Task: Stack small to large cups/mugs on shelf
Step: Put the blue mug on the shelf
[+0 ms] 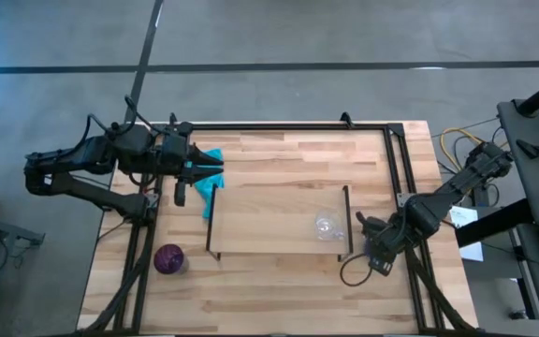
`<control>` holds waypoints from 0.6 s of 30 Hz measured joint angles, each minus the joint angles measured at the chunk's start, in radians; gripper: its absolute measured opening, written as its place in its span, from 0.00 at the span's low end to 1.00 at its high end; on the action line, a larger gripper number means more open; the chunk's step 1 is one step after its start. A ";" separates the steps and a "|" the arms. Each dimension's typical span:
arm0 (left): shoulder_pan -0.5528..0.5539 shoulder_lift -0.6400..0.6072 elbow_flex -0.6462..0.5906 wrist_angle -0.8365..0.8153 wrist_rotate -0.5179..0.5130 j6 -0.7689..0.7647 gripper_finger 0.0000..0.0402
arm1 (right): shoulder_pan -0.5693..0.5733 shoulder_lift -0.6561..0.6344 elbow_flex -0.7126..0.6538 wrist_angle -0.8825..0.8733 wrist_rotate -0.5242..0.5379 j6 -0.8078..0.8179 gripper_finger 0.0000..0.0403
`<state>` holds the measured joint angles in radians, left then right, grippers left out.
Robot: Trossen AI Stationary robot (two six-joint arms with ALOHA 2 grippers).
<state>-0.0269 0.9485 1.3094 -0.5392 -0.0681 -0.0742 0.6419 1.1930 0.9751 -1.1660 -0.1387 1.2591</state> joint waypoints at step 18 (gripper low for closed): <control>0.000 0.000 -0.001 0.003 0.000 0.000 0.16 | 0.100 0.173 -0.002 -0.006 0.005 -0.048 0.17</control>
<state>-0.0269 0.9482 1.3083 -0.5359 -0.0681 -0.0742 0.7422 1.3658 0.9727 -1.1722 -0.1334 1.2115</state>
